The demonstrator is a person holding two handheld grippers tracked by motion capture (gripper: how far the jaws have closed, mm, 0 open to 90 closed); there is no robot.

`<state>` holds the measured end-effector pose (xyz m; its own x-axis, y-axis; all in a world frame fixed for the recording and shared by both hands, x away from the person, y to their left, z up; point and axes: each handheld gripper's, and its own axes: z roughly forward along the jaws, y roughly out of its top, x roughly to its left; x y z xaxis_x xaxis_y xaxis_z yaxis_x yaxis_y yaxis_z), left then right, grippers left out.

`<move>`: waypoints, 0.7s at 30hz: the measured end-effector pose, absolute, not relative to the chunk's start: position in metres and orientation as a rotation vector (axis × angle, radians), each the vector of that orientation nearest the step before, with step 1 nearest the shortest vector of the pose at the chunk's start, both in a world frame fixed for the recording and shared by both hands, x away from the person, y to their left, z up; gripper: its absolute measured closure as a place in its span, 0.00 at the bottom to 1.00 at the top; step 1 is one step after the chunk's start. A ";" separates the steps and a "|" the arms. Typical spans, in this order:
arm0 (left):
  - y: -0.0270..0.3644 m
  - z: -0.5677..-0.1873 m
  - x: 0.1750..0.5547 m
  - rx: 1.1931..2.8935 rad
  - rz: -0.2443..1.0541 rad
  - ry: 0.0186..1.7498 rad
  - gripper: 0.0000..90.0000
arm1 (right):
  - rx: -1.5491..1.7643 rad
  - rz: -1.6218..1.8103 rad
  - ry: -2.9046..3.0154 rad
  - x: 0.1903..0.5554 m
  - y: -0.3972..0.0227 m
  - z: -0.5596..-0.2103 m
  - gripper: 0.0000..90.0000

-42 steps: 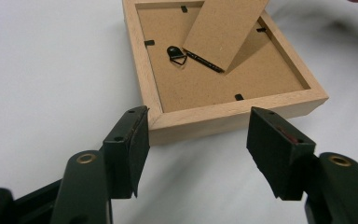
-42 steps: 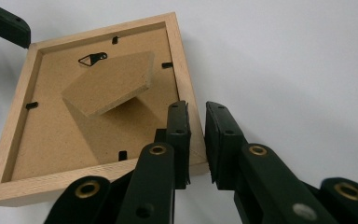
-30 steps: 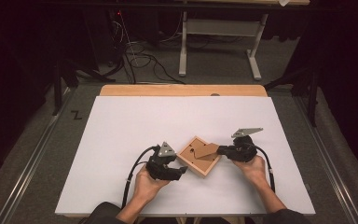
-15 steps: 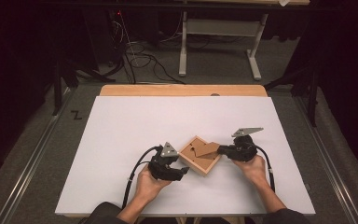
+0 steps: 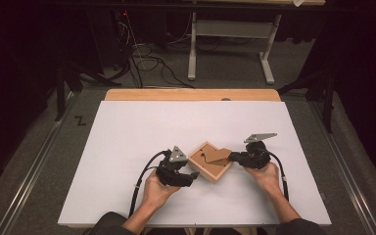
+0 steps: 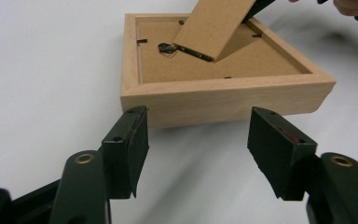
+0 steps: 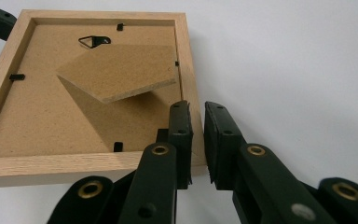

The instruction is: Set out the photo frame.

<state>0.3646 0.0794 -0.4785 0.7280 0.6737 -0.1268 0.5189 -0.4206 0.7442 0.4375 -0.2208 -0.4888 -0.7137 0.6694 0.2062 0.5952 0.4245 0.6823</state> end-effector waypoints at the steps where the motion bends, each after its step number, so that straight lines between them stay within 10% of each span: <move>1: 0.081 -0.478 0.365 2.113 0.248 0.903 0.42 | 1.144 1.169 2.570 0.438 -0.221 -0.489 0.92; 21: 0.077 -0.493 0.384 2.235 0.307 0.942 0.40 | 1.148 1.174 2.566 0.438 -0.221 -0.489 0.92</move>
